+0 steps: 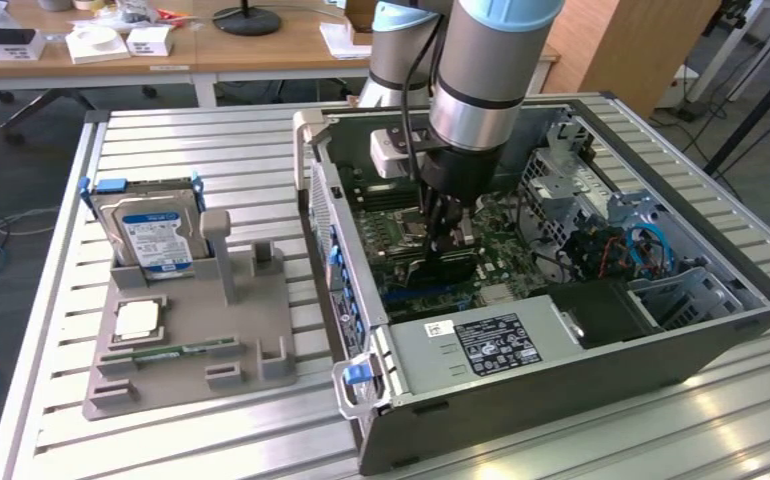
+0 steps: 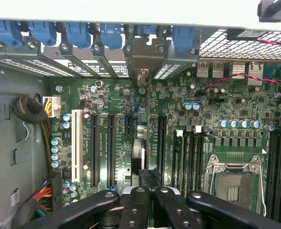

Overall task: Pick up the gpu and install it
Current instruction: 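Press down on the gpu until it lock into place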

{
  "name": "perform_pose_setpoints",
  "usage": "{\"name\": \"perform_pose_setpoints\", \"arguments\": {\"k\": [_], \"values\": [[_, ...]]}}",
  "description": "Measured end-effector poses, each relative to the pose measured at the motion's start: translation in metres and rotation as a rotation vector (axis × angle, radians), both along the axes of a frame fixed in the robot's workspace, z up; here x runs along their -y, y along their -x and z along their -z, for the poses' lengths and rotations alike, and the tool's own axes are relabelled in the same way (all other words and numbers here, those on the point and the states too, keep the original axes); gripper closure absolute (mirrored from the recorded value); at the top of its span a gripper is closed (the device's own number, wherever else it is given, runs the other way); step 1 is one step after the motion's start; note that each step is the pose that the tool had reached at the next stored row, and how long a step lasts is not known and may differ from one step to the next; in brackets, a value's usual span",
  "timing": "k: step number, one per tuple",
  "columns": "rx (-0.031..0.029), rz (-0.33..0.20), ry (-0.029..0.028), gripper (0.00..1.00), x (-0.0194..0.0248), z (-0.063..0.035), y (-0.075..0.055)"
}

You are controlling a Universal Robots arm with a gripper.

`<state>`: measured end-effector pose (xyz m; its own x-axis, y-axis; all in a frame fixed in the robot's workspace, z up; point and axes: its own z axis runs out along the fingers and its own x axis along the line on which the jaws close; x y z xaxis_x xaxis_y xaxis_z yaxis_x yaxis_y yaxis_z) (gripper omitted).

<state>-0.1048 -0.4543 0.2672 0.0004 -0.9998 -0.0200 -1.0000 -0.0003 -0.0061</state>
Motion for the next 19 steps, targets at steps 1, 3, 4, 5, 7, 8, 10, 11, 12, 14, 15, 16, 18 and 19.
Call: {"name": "perform_pose_setpoints", "arguments": {"k": [1,3,4,5,7,8,10,11,12,14,15,16,18,19], "values": [[0.0,0.0,0.0001,0.9,0.0,0.0,0.0],[0.0,0.0,-0.0001,0.9,0.0,0.0001,0.0],[0.0,0.0,-0.0001,0.9,0.0,0.0001,0.0],[0.0,0.0,-0.0001,0.9,0.0,0.0001,0.0],[0.0001,0.0,-0.0001,0.9,0.0,0.0007,0.0],[0.0,0.0,-0.0001,0.9,0.0,0.0007,0.0],[0.0,0.0,0.0,0.9,0.0,0.0007,0.0],[0.0,0.0,0.0,0.9,0.0,0.0007,0.0],[0.0,0.0,0.0,0.9,0.0,0.0008,0.0],[0.0,0.0,0.0001,0.9,0.0,0.0011,0.0002],[0.0,0.0,0.0001,0.9,0.0,0.0011,0.0002],[0.0,0.0,0.0001,0.9,0.0,0.0012,0.0002],[0.0,0.0,0.0,0.9,0.0,0.0013,0.0002],[0.0,0.0,0.0,0.9,0.0,0.0017,0.0002]]}}
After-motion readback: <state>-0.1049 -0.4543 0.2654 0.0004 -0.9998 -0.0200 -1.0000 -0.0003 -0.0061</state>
